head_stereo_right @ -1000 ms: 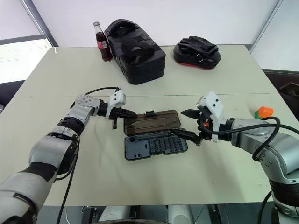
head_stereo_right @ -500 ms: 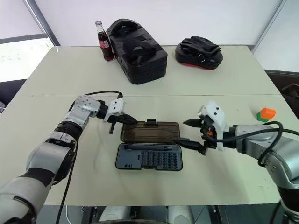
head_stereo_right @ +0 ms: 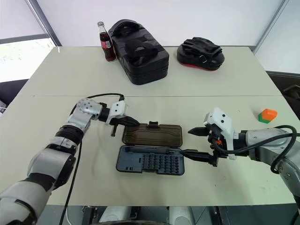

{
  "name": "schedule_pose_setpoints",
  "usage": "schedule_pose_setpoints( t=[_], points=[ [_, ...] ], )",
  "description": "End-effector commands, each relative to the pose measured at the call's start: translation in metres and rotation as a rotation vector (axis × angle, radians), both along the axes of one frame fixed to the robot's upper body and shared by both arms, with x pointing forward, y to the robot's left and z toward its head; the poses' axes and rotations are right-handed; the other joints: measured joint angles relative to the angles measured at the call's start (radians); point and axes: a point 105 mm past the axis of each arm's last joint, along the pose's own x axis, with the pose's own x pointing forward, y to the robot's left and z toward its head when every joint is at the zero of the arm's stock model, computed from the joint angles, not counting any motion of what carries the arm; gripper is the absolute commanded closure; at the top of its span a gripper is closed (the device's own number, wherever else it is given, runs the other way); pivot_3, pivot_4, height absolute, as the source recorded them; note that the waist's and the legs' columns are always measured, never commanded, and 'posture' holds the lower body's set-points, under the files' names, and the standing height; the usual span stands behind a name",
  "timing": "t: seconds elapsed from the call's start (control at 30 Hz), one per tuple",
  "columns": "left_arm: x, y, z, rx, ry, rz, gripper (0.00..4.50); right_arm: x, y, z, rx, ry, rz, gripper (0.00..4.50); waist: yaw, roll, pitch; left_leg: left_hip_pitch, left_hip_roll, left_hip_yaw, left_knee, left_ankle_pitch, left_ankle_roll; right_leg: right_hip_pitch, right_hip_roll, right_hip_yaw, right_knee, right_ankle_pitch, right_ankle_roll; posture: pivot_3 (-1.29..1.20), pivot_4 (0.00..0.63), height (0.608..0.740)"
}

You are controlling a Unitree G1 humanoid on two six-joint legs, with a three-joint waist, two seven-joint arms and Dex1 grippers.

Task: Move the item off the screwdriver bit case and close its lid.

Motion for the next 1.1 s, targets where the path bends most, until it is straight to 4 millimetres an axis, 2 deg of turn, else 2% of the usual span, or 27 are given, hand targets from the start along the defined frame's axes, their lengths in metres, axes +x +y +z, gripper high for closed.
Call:
schedule_pose_setpoints(
  t=[0.03, 0.3, 0.5, 0.53, 0.6, 0.7, 0.8, 0.9, 0.97, 1.03, 1.1],
  points=[
    [-0.003, -0.003, -0.004, -0.005, 0.019, 0.004, 4.46, 0.002, 0.002, 0.006, -0.001, -0.046, 0.015, 0.00, 0.000, 0.000, 0.000, 0.000, 0.000, 0.000, 0.001, 0.000, 0.000, 0.000, 0.000, 0.000, 0.000, 0.000, 0.000, 0.00, 0.150, 0.740],
    [-0.001, -0.005, 0.002, -0.037, 0.014, 0.032, 4.46, 0.007, 0.003, 0.003, 0.008, -0.052, 0.014, 0.00, -0.001, 0.000, 0.000, -0.001, 0.000, 0.000, 0.003, 0.000, 0.001, 0.000, 0.000, 0.000, 0.002, 0.001, 0.001, 0.00, 0.150, 0.740],
    [0.000, 0.001, -0.001, -0.007, 0.006, 0.050, 4.46, 0.009, 0.003, 0.003, 0.008, -0.060, 0.014, 0.00, -0.001, 0.000, 0.000, -0.001, 0.000, 0.000, 0.004, 0.000, 0.001, 0.000, 0.000, 0.000, 0.002, 0.001, 0.001, 0.00, 0.150, 0.740],
    [0.000, 0.001, -0.001, -0.012, 0.011, 0.052, 3.89, 0.009, 0.002, 0.003, 0.007, -0.062, 0.013, 0.00, -0.001, 0.000, 0.000, -0.001, 0.000, 0.000, 0.004, 0.000, 0.001, 0.000, 0.000, 0.000, 0.002, 0.001, 0.001, 0.00, 0.150, 0.740],
    [0.001, 0.001, 0.001, -0.025, 0.007, 0.062, 3.22, 0.011, 0.002, 0.002, -0.001, -0.073, 0.008, 0.00, -0.002, 0.000, 0.000, -0.001, 0.000, 0.000, 0.004, 0.000, 0.001, 0.000, 0.000, 0.000, 0.002, 0.001, 0.002, 0.00, 0.150, 0.740],
    [0.006, 0.000, 0.006, -0.052, -0.012, 0.089, 1.76, 0.011, 0.001, 0.002, -0.005, -0.072, 0.008, 0.00, -0.002, 0.000, 0.000, -0.001, 0.000, 0.000, 0.004, 0.000, 0.001, 0.000, 0.000, 0.000, 0.002, 0.001, 0.002, 0.00, 0.150, 0.740],
    [0.017, 0.001, 0.021, -0.114, -0.058, 0.153, 0.20, 0.011, 0.000, 0.002, -0.010, -0.067, 0.009, 0.00, -0.002, 0.000, 0.000, -0.001, 0.000, 0.000, 0.004, 0.000, 0.001, 0.000, 0.000, 0.000, 0.002, 0.001, 0.002, 0.00, 0.150, 0.740],
    [0.034, 0.007, 0.058, -0.299, -0.052, 0.278, 0.20, 0.011, -0.001, 0.004, 0.008, -0.066, 0.003, 0.00, -0.002, -0.001, 0.000, -0.001, 0.000, 0.000, 0.005, 0.000, 0.001, 0.000, 0.000, 0.000, 0.003, 0.001, 0.002, 0.00, 0.150, 0.740],
    [0.037, 0.014, 0.082, -0.407, -0.020, 0.315, 0.20, 0.013, -0.001, 0.009, 0.045, -0.075, -0.009, 0.00, -0.003, -0.001, 0.001, -0.001, 0.000, -0.001, 0.005, 0.000, 0.001, 0.000, 0.000, 0.000, 0.003, 0.001, 0.002, 0.00, 0.150, 0.740],
    [0.027, 0.019, 0.100, -0.470, 0.023, 0.291, 0.20, 0.019, -0.001, 0.015, 0.080, -0.093, -0.026, 0.00, -0.008, -0.001, 0.001, -0.001, 0.000, -0.001, 0.005, 0.000, 0.001, 0.000, 0.000, 0.000, 0.003, 0.001, 0.002, 0.00, 0.150, 0.740],
    [0.008, 0.019, 0.105, -0.477, 0.063, 0.245, 0.20, 0.025, -0.002, 0.018, 0.094, -0.111, -0.040, 0.00, -0.014, 0.000, 0.000, -0.001, 0.002, -0.001, 0.005, 0.000, 0.001, 0.000, 0.000, 0.000, 0.003, 0.001, 0.002, 0.00, 0.150, 0.740]
  ],
)
